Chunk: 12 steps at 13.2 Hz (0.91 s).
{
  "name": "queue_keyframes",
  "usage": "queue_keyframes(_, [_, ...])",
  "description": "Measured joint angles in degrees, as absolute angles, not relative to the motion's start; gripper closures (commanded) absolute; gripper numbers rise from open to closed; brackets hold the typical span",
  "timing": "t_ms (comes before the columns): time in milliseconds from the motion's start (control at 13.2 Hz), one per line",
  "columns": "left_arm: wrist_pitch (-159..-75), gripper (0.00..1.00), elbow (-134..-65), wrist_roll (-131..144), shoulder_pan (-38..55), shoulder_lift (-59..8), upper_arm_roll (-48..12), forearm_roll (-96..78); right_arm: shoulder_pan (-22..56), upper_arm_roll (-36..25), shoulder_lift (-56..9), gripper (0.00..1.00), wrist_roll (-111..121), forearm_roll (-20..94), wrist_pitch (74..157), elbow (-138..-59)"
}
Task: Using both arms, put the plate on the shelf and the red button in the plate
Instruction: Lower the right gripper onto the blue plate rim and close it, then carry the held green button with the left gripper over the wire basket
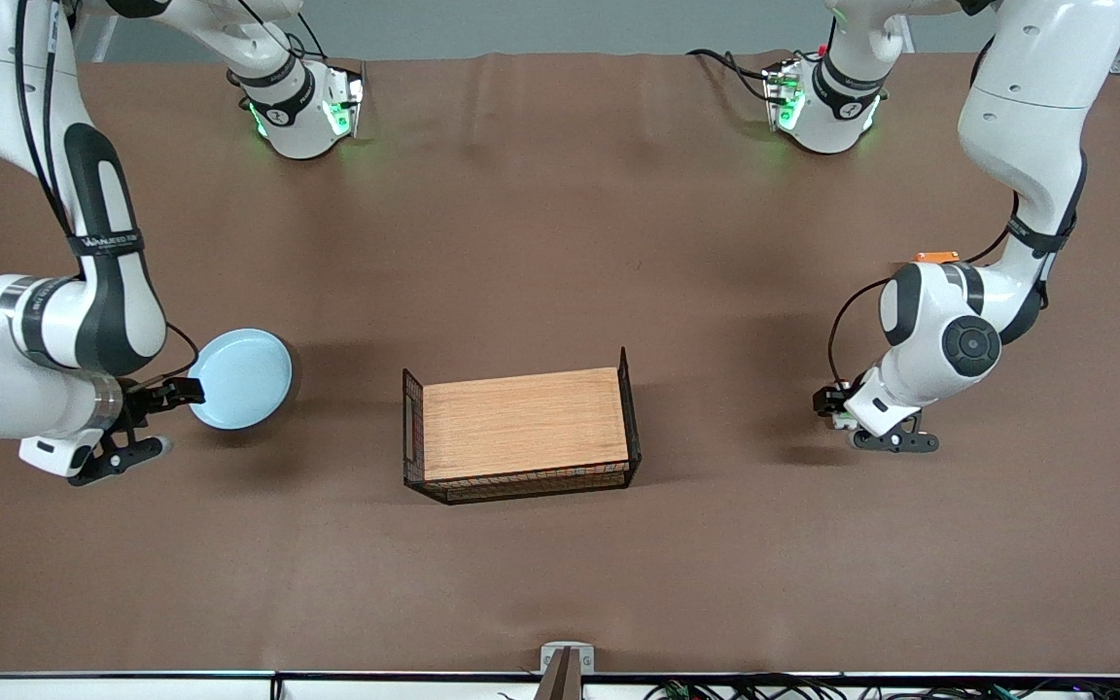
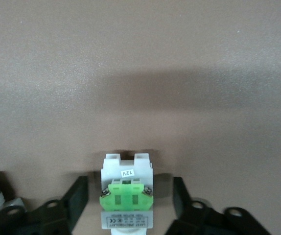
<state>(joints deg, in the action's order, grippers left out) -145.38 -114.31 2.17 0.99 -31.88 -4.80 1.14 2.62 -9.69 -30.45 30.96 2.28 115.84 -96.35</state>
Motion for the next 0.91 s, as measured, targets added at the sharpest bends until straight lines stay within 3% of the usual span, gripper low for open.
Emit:
queue_keyframes(76, [-145.4, 1.00, -114.4, 2.2, 0.9, -31.9, -4.8, 1.1, 1.9, -8.9, -30.4, 0.00, 32.0, 2.3, 119.6, -98.8])
queue_keyframes(456, [-144.6, 1.00, -113.3, 11.8, 0.9, -30.6, -5.0, 1.1, -2.8, -5.2, -29.1, 0.00, 37.9, 2.3, 136.4, -110.4])
queue_keyframes(913, [-125.4, 1.00, -101.3, 40.4, 1.1, -26.9, -11.2, 1.1, -4.2, -4.7, -28.4, 0.06, 42.3, 2.3, 145.4, -116.2])
